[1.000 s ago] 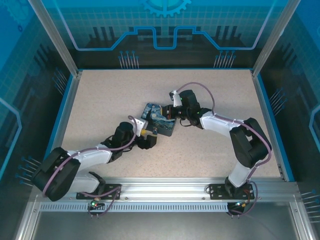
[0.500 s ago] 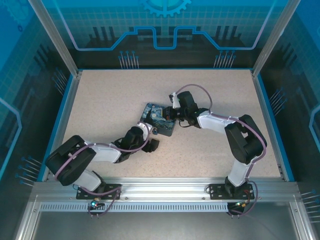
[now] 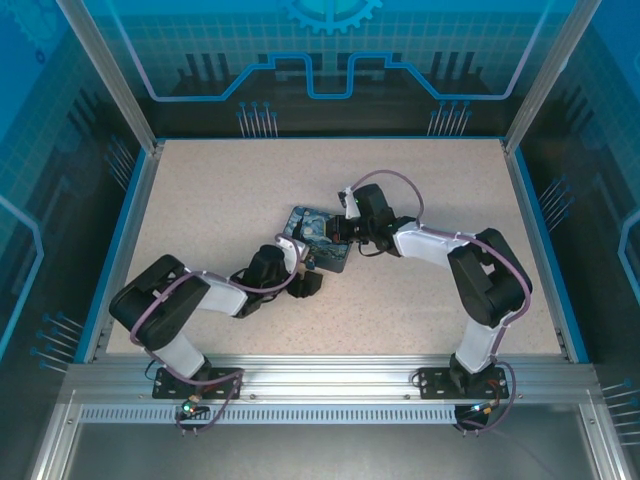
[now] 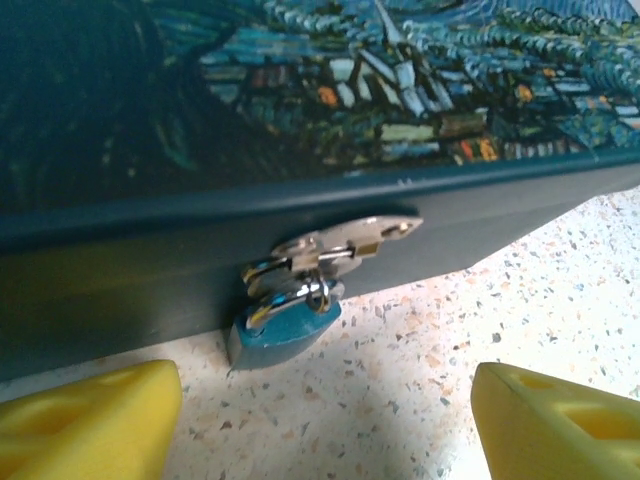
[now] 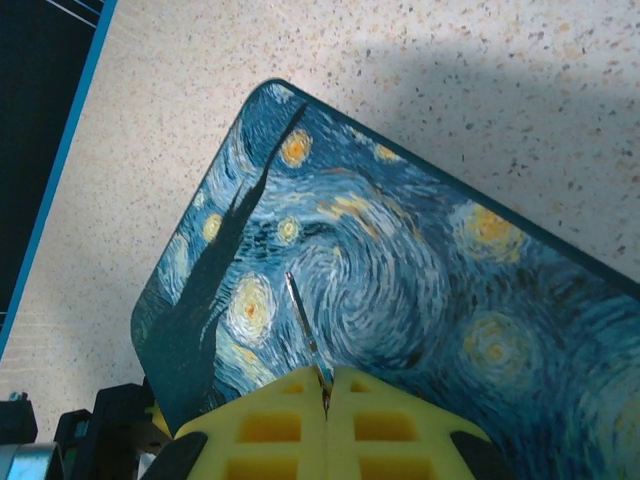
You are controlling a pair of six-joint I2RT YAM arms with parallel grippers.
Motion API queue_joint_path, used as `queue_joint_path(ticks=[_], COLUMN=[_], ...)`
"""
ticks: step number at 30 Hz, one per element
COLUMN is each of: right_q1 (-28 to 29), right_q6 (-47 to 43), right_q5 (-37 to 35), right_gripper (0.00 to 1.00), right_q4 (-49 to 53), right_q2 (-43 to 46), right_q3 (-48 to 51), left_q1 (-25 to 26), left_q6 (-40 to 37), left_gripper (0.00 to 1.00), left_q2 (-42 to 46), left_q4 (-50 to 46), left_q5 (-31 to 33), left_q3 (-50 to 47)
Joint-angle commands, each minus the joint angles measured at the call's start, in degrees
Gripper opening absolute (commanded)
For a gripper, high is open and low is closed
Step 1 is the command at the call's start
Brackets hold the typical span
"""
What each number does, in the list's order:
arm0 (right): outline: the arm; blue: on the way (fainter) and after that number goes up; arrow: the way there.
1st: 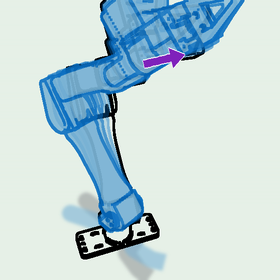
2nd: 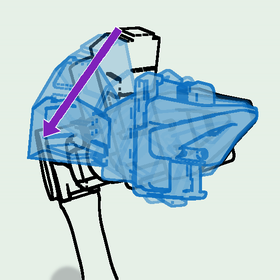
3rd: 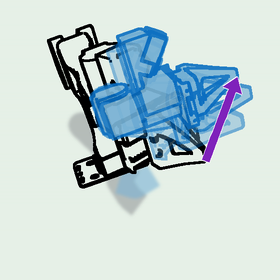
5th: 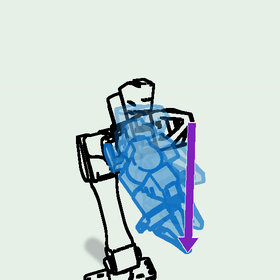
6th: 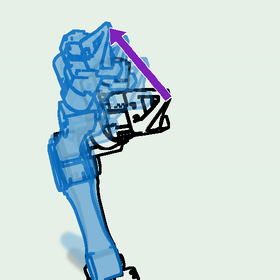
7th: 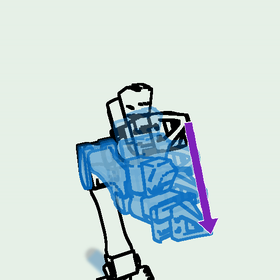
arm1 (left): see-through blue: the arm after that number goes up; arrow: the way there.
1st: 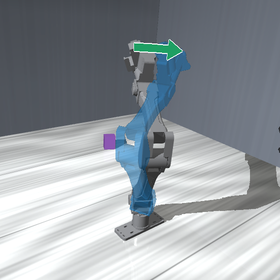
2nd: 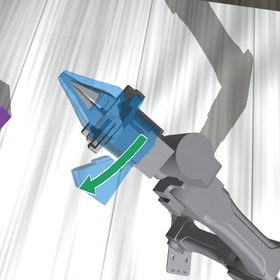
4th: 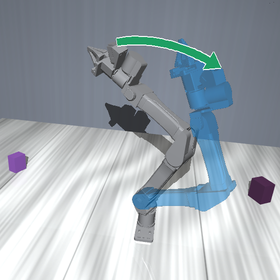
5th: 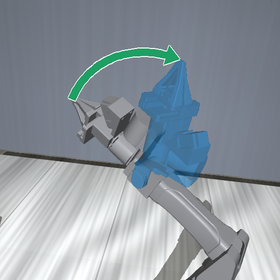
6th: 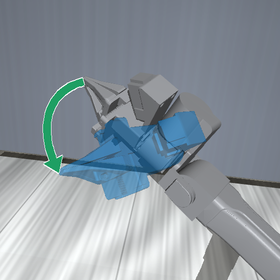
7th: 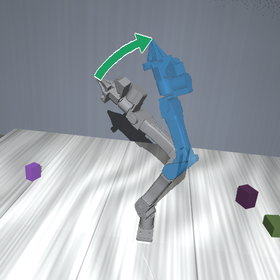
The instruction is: Unlock a padlock with a key
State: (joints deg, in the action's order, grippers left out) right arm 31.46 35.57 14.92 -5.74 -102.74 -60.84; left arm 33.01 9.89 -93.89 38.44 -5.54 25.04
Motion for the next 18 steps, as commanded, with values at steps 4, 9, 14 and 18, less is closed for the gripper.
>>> queue_joint_path(ticks=[4,9,14,18], right_q1=[0.78,0.86,0.96,1.05], right_q6=[-1.04,-0.72,-0.86,-1.12], right_q5=[-1.65,-1.93,-2.04,-1.97], right_gripper=[0.0,0.0,0.0,0.0], right_q4=[4.4,5.64,5.74,5.72], right_q2=[-1.55,-2.41,-2.6,-2.67], right_q3=[-2.17,-2.35,-2.29,-2.44], left_q1=[-3.06,-4.29,-4.93,-4.9], left_q6=[2.23,2.45,2.34,1.64], left_gripper=[0.81,0.81,0.8,0.77], left_q2=[-2.49,-4.27,-5.98,-6.87], left_q4=[6.04,8.38,9.71,9.05], left_q5=[-4.71,-7.15,-7.97,-9.98], left_q3=[0.73,1.06,1.58,2.69])
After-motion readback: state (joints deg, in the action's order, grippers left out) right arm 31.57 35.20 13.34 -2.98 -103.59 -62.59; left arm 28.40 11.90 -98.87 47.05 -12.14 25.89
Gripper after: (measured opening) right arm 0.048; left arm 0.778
